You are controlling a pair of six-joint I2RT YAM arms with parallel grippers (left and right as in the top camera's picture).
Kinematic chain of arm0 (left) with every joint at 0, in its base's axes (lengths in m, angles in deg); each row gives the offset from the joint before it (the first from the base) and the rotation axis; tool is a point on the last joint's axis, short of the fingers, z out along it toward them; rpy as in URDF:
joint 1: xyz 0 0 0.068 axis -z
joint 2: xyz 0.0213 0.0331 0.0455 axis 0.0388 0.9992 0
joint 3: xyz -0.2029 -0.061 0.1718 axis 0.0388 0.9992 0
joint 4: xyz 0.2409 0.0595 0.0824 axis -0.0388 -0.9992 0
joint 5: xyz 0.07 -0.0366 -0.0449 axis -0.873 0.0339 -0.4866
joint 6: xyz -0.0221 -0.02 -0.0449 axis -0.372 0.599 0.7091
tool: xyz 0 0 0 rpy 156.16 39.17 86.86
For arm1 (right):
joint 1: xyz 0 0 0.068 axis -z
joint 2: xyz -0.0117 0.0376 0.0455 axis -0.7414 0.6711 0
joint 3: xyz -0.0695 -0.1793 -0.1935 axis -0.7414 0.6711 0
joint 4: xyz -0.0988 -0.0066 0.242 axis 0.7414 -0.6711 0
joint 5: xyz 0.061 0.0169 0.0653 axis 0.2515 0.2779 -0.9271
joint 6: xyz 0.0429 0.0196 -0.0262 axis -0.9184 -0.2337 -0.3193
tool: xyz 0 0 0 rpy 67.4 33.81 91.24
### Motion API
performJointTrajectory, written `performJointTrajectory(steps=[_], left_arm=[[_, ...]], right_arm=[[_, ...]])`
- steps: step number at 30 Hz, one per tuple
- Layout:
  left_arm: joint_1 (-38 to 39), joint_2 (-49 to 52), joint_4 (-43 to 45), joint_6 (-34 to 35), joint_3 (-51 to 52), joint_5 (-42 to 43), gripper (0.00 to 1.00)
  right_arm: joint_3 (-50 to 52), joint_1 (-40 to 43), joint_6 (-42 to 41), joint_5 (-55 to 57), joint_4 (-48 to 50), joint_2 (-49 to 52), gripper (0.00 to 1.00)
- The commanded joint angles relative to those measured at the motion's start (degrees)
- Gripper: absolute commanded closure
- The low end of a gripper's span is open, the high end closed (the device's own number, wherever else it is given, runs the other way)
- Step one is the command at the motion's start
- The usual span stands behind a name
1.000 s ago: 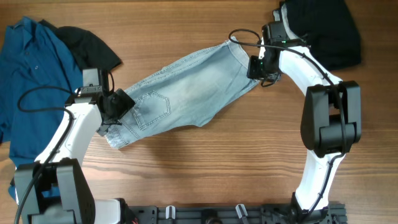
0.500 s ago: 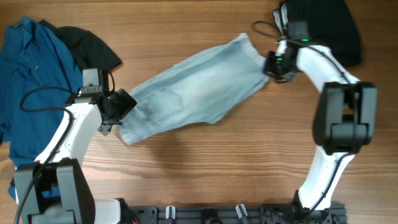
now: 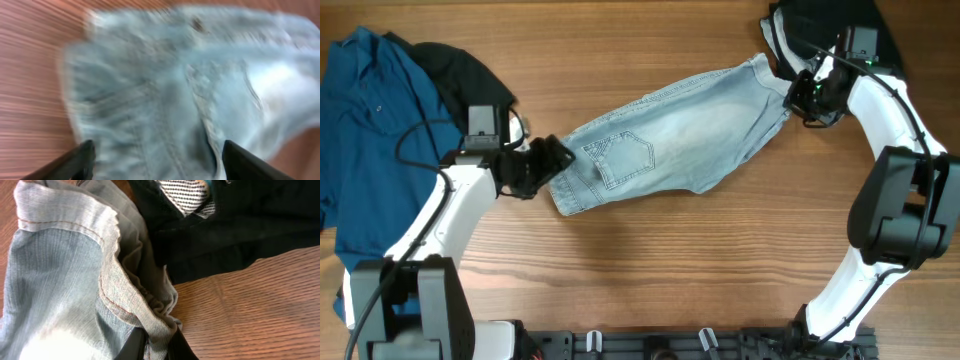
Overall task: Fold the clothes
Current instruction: 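Lift the hem with the right gripper and fold it left over the waistband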
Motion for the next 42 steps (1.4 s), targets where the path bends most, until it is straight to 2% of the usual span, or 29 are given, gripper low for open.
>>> performJointTrajectory(steps=[1, 2, 4, 9, 15, 18, 21, 26, 31, 37, 42], left_arm=[[0.5, 0.9, -2.9, -9.3, 0.4, 6.9, 0.55], [0.4, 1.4, -3.8, -9.8, 0.4, 6.5, 0.71], [0.5, 2.9, -4.5, -10.6, 0.5, 6.4, 0.96], [0.5, 9.2, -2.4, -10.0, 0.5, 4.1, 0.96], [0.5, 17.2, 3.0, -2.4, 0.5, 0.0, 0.96], [0.4, 18.2, 4.8, 1.1, 0.5, 0.0, 0.96], [0.5, 18.3, 5.9, 3.2, 0.5, -0.5, 0.96], [0.5, 18.3, 6.1, 3.3, 0.5, -0.4, 0.96], [0.5, 18.3, 6.2, 3.5, 0.5, -0.4, 0.96], [0.4, 18.3, 6.2, 3.5, 0.5, -0.4, 0.96], [0.4, 18.3, 6.2, 3.5, 0.5, -0.4, 0.96]], right_arm=[[0.1, -0.5, -0.3, -1.6, -0.3, -1.2, 0.96], [0.1, -0.5, -0.2, -1.6, -0.3, -1.2, 0.96], [0.1, -0.5, -0.2, -1.6, -0.3, -1.2, 0.96], [0.1, -0.5, 3.0, -5.4, 1.3, -1.3, 0.96], [0.1, -0.5, 9.7, -10.0, 1.5, -5.2, 0.96], [0.1, -0.9, 16.2, -17.4, 1.3, -9.0, 0.96], [0.1, -2.8, 18.3, -19.8, -0.3, -14.2, 0.96], [0.1, -9.5, 20.8, -18.9, -4.3, -20.0, 0.96], [0.1, -20.3, 22.0, -16.8, -9.5, -20.3, 0.96], [0.1, -31.9, 22.1, -13.9, -10.5, -20.3, 0.96], [0.1, -36.2, 20.3, -12.5, -10.5, -20.3, 0.96]])
